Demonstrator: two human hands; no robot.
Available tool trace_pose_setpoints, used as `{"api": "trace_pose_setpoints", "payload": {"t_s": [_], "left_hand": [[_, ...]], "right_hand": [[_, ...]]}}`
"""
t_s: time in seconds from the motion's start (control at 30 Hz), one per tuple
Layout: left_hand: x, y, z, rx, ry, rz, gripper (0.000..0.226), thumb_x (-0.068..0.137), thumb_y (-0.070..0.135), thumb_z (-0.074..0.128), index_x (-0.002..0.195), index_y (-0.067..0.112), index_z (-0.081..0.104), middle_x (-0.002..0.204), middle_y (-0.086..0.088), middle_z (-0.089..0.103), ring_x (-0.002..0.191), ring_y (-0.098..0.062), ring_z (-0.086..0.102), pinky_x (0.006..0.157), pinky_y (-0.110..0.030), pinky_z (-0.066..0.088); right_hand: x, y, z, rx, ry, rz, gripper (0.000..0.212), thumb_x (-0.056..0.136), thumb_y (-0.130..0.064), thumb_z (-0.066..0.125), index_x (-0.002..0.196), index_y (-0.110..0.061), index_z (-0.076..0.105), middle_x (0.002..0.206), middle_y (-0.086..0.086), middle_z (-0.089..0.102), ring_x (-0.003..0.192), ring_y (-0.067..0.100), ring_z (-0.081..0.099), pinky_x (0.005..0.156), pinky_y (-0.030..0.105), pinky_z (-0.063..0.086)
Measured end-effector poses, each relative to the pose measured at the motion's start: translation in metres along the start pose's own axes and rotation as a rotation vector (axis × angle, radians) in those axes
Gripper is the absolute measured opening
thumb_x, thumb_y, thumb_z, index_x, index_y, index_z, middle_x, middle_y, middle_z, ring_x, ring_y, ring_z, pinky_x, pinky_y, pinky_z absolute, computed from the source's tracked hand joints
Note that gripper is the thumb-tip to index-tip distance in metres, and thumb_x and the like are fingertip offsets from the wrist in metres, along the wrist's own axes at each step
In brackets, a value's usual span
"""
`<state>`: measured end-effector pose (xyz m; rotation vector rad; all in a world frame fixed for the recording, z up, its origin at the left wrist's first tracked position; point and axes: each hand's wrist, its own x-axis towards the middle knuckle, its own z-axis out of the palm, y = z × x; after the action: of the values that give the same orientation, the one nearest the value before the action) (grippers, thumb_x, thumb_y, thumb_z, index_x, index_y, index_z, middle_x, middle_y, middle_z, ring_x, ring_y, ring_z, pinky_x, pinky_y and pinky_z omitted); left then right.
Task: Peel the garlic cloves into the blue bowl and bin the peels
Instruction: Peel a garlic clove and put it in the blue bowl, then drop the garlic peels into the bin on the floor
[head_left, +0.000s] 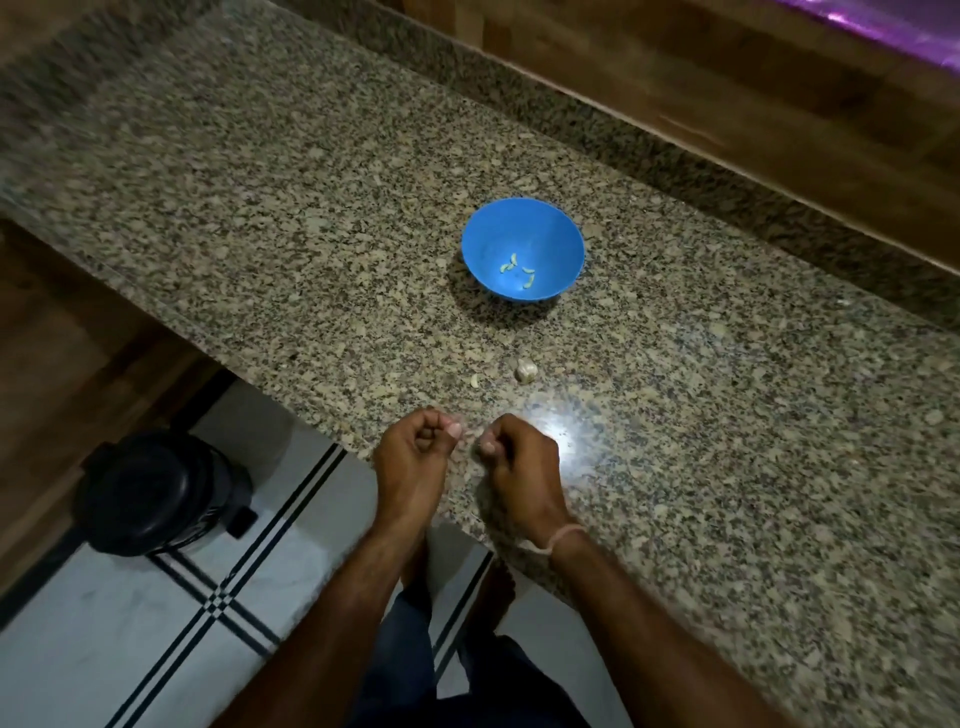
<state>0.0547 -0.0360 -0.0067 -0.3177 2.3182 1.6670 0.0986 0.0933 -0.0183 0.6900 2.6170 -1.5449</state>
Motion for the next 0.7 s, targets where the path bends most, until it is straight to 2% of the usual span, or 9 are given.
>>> {"api": "trace_pose_setpoints", "payload": {"t_s": [0.03,0.1,0.2,0.27,0.33,0.4,0.5,0.63,0.7], "left_hand": [[-0.001,-0.001,-0.009,-0.003,0.023,0.002,0.009,0.094,0.017,0.073,0.086,0.022,0.072,0.08,0.004,0.074,0.076,-0.016,0.068,0.069,-0.032,0.057],[-0.001,-0.004,-0.027,-0.004,0.071,-0.006,0.013,0.094,0.017,0.073,0.084,0.024,0.071,0.08,0.004,0.073,0.076,-0.014,0.068,0.07,-0.031,0.057],[-0.002,-0.009,-0.067,-0.052,0.152,-0.017,0.017,0.095,0.017,0.072,0.081,0.026,0.069,0.08,0.004,0.073,0.074,-0.009,0.067,0.069,-0.028,0.053],[-0.001,-0.013,-0.096,-0.089,0.205,-0.026,0.02,0.096,0.015,0.071,0.079,0.026,0.068,0.077,0.006,0.071,0.069,0.002,0.063,0.067,-0.02,0.05],[-0.001,-0.023,-0.136,-0.139,0.271,-0.042,0.021,0.095,0.013,0.071,0.078,0.026,0.067,0.076,0.008,0.07,0.068,0.004,0.062,0.066,-0.016,0.048],[-0.002,-0.039,-0.181,-0.178,0.34,-0.06,0.021,0.095,0.013,0.072,0.079,0.026,0.068,0.078,0.008,0.071,0.072,0.0,0.064,0.071,-0.022,0.05],[-0.005,-0.074,-0.253,-0.216,0.431,-0.076,0.02,0.095,0.012,0.071,0.081,0.025,0.068,0.079,0.007,0.071,0.07,0.005,0.063,0.073,-0.026,0.051],[-0.012,-0.127,-0.349,-0.221,0.547,-0.135,0.008,0.095,0.02,0.073,0.088,0.022,0.072,0.085,0.004,0.075,0.084,-0.014,0.07,0.083,-0.036,0.056],[-0.018,-0.148,-0.393,-0.237,0.605,-0.159,0.009,0.095,0.018,0.073,0.086,0.019,0.072,0.083,0.002,0.075,0.082,-0.015,0.069,0.085,-0.036,0.055]], "right_hand": [[-0.001,-0.011,0.007,0.21,-0.027,0.098,0.023,0.098,-0.001,0.058,0.08,-0.015,0.062,0.077,0.001,0.068,0.07,0.012,0.063,0.059,0.024,0.049],[-0.002,-0.033,0.021,0.524,-0.113,0.27,0.021,0.104,-0.005,0.058,0.084,-0.008,0.064,0.068,0.007,0.066,0.057,0.017,0.057,0.052,0.026,0.046],[-0.004,-0.066,0.053,0.739,-0.265,0.366,0.022,0.105,0.0,0.055,0.084,-0.003,0.063,0.064,0.009,0.06,0.056,0.018,0.052,0.057,0.027,0.045],[-0.004,-0.079,0.08,0.783,-0.339,0.365,0.031,0.102,0.005,0.055,0.077,-0.008,0.067,0.066,0.007,0.062,0.062,0.018,0.053,0.067,0.03,0.047],[-0.008,-0.098,0.116,0.759,-0.427,0.344,0.036,0.101,0.007,0.054,0.073,-0.012,0.068,0.068,0.006,0.06,0.066,0.018,0.051,0.069,0.032,0.043],[-0.016,-0.12,0.157,0.698,-0.505,0.326,0.035,0.102,0.007,0.052,0.075,-0.013,0.064,0.067,0.005,0.054,0.064,0.015,0.046,0.063,0.027,0.04],[-0.034,-0.152,0.223,0.643,-0.551,0.336,0.025,0.103,0.004,0.055,0.084,-0.01,0.065,0.071,0.005,0.056,0.065,0.014,0.05,0.065,0.025,0.046],[-0.063,-0.186,0.315,0.609,-0.622,0.352,0.022,0.102,0.007,0.054,0.087,-0.008,0.063,0.07,0.002,0.057,0.061,0.01,0.052,0.065,0.023,0.048],[-0.077,-0.201,0.358,0.597,-0.652,0.356,0.025,0.102,0.007,0.053,0.084,-0.008,0.061,0.069,0.003,0.056,0.061,0.011,0.051,0.062,0.021,0.049]]}}
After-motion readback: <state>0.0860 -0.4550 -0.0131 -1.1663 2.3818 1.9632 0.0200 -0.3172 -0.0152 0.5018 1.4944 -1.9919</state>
